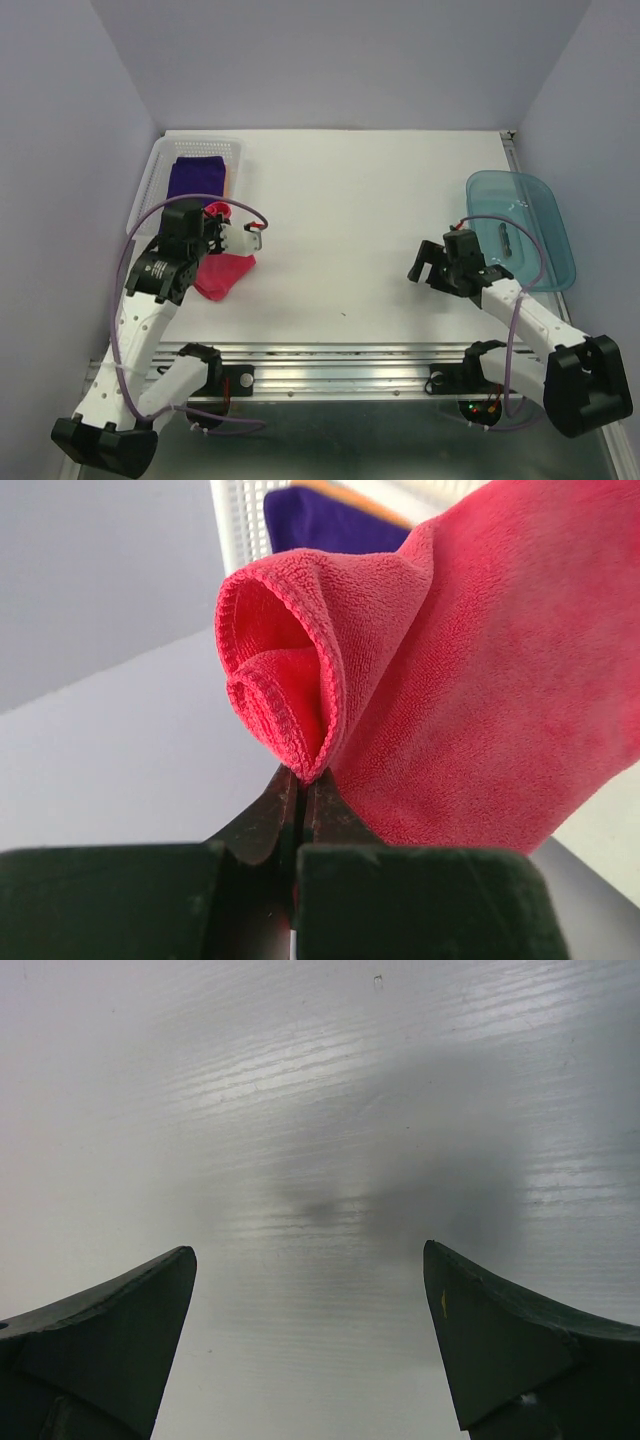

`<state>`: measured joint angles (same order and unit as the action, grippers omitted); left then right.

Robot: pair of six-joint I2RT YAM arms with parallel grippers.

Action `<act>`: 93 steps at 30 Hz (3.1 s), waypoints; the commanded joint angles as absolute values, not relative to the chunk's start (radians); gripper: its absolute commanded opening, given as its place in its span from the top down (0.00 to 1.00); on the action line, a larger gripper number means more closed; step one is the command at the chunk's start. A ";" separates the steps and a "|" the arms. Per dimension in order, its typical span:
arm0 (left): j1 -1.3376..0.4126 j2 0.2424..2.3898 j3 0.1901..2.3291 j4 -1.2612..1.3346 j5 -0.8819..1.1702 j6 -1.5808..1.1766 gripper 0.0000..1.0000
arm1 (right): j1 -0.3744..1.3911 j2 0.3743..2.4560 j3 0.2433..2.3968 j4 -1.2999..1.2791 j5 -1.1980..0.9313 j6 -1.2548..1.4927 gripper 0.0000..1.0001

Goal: Fold and stack the towels
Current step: Neatly place the folded towel into the bin

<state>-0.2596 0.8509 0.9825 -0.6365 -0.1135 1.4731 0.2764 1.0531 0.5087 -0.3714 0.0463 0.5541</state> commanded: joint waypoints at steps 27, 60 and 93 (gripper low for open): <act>0.104 1.235 1.133 -0.006 0.202 1.654 1.00 | 0.282 1.160 0.614 -0.265 0.057 0.568 0.00; 0.110 1.752 1.279 0.201 0.216 1.641 1.00 | 0.282 1.379 0.742 -0.236 0.061 0.591 0.00; -0.017 1.640 1.474 0.219 0.204 1.188 0.01 | 0.282 1.227 0.735 -0.232 0.012 0.571 0.00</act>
<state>0.0292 1.8362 1.4101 0.1524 0.1364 1.4132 0.2764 1.3025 0.6994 -0.2596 0.0185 0.5949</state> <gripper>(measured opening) 0.986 0.999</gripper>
